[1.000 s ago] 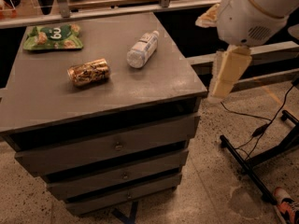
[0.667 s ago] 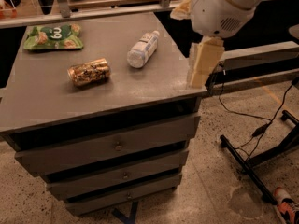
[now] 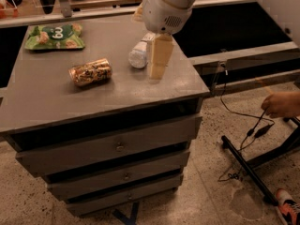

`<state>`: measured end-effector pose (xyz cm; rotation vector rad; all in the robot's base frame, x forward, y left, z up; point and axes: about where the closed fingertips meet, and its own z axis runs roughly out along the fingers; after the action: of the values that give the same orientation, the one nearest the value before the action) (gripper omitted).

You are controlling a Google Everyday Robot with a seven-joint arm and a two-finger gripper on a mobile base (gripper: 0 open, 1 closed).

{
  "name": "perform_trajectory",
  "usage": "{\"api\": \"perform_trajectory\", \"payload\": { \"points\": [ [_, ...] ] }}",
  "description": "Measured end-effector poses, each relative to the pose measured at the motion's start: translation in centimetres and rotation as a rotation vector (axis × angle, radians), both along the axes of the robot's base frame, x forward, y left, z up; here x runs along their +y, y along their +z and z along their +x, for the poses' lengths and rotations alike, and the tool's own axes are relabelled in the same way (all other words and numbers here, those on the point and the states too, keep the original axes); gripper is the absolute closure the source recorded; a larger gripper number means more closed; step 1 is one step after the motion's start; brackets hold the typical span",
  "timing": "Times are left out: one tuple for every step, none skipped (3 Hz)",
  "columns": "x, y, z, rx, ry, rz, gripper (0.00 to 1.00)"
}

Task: Place orange can upright

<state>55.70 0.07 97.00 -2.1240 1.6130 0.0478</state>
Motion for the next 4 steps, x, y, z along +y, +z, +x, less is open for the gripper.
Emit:
{"api": "perform_trajectory", "payload": {
  "points": [
    [4.5, -2.3, 1.0, 0.042, 0.08, -0.038, 0.0],
    [7.8, -4.4, 1.4, 0.083, 0.097, -0.076, 0.0],
    [10.8, -6.1, 2.8, 0.095, 0.059, -0.125, 0.0],
    [13.2, -6.8, 4.6, 0.098, 0.036, -0.155, 0.0]
  ]
}}
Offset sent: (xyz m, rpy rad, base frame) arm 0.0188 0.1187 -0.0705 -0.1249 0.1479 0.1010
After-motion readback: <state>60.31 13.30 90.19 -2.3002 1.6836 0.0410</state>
